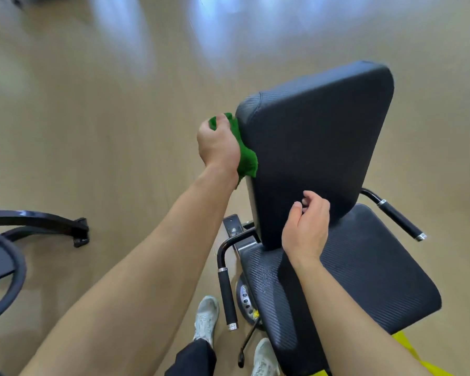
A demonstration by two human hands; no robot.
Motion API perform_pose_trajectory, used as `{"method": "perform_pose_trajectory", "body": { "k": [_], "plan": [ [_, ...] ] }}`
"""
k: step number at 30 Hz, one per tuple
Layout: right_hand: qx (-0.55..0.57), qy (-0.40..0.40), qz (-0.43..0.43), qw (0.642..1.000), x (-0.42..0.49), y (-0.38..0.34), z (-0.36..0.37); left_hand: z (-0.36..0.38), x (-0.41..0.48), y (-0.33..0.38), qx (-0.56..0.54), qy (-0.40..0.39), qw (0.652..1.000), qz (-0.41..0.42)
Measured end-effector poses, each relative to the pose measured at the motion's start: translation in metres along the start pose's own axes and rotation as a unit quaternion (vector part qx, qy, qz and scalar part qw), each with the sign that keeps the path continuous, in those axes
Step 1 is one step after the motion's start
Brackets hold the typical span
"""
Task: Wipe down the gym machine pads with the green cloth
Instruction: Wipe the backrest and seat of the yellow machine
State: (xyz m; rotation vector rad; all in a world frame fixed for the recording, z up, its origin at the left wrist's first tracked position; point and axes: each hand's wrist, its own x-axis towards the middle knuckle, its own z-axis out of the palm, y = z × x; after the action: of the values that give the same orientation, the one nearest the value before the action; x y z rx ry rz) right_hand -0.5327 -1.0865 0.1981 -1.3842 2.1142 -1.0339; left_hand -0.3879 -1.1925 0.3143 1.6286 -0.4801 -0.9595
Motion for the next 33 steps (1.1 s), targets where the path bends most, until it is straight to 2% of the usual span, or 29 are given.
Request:
{"method": "perform_pose_trajectory", "body": {
  "k": [4, 6, 10, 17, 23, 26, 28, 31, 33],
  "plan": [
    [0.013, 0.014, -0.002, 1.000, 0.007, -0.014, 0.000, -0.003, -0.002, 0.023, -0.016, -0.018, 0.993, 0.113],
    [0.018, 0.017, -0.002, 1.000, 0.006, -0.013, 0.003, -0.001, -0.003, -0.001, 0.006, -0.024, 0.992, 0.121],
    [0.015, 0.015, 0.017, 1.000, -0.001, 0.008, 0.009, 0.001, -0.010, -0.078, 0.052, -0.026, 0.998, 0.034],
    [-0.011, 0.025, 0.078, 0.997, -0.020, 0.086, 0.021, -0.003, -0.012, -0.189, 0.032, -0.025, 0.988, -0.146],
    [-0.036, 0.015, 0.148, 0.988, -0.036, 0.131, 0.020, -0.007, -0.021, -0.269, 0.081, 0.060, 0.960, -0.261],
    [0.005, -0.040, 0.205, 0.978, -0.045, 0.141, 0.020, -0.009, -0.047, -0.292, 0.034, 0.049, 0.949, -0.311],
    [0.019, -0.110, 0.225, 0.968, -0.049, 0.144, 0.024, -0.012, -0.060, -0.295, 0.065, 0.043, 0.949, -0.306],
    [0.019, -0.249, 0.262, 0.932, -0.053, 0.136, 0.036, -0.018, -0.057, -0.296, 0.114, 0.049, 0.947, -0.295],
    [0.080, -0.290, 0.319, 0.899, -0.053, 0.125, 0.046, -0.020, -0.052, -0.295, 0.136, 0.053, 0.949, -0.280]
  ]
}}
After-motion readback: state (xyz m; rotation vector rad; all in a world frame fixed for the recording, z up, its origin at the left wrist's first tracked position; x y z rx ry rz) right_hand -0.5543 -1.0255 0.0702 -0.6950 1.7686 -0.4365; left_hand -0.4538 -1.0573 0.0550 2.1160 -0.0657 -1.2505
